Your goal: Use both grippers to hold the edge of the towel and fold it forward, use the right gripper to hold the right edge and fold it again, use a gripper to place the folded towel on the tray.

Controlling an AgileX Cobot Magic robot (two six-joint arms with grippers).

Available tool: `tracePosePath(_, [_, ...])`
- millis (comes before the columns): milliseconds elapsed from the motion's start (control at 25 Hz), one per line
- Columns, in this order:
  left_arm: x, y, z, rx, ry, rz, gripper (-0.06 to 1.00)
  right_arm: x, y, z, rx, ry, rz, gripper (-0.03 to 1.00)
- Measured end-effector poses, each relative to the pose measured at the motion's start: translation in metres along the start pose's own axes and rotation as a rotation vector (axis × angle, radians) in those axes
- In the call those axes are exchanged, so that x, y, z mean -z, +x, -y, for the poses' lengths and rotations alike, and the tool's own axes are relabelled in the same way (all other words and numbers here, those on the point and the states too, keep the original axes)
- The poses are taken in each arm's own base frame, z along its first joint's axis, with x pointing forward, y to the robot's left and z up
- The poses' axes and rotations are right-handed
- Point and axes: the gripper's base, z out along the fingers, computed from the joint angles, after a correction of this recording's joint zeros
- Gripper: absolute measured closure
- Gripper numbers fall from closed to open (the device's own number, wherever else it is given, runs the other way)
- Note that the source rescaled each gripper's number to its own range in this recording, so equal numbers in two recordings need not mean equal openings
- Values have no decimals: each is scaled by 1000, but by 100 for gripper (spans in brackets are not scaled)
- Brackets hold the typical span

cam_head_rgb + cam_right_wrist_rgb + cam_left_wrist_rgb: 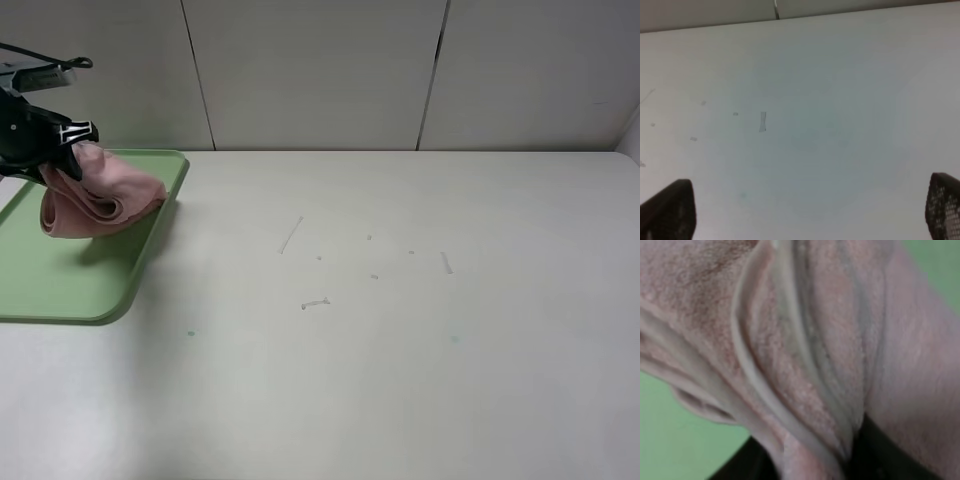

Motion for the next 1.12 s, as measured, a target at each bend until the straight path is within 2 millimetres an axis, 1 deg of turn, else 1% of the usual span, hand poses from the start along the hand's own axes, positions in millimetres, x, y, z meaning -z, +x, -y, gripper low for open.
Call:
tracePosePath(80, [0,0,-1,-11,-9,0,42,0,0,0,0,-1,0,-3])
tracePosePath(200, [0,2,-6,-8,-22,-30,10,0,0,0,0,-1,0,-3])
tracePosePath(280, [2,3,-10,-3,-35,-66,1,0,0,0,0,-1,0,-3])
tracePosePath(320, [3,4,-12,-6,-42,-84,-1,0,0,0,0,-1,0,-3])
tracePosePath(520, [16,6,-17,-28,-77,-115,-5,0,0,0,0,-1,0,-3])
tracePosePath(840, [57,7,-19,-25,-91,-115,-5,0,0,0,-1,-2,0,-3])
tracePosePath(1000, [82,12,-20,-28,-98,-131,-5,0,0,0,-1,-2,0,-3])
tracePosePath(1040, [96,15,-21,-27,-102,-136,-5,0,0,0,-1,-2,0,-3])
tracePosePath(1120, [112,19,-22,-28,-105,-138,-5,0,0,0,-1,-2,0,-3])
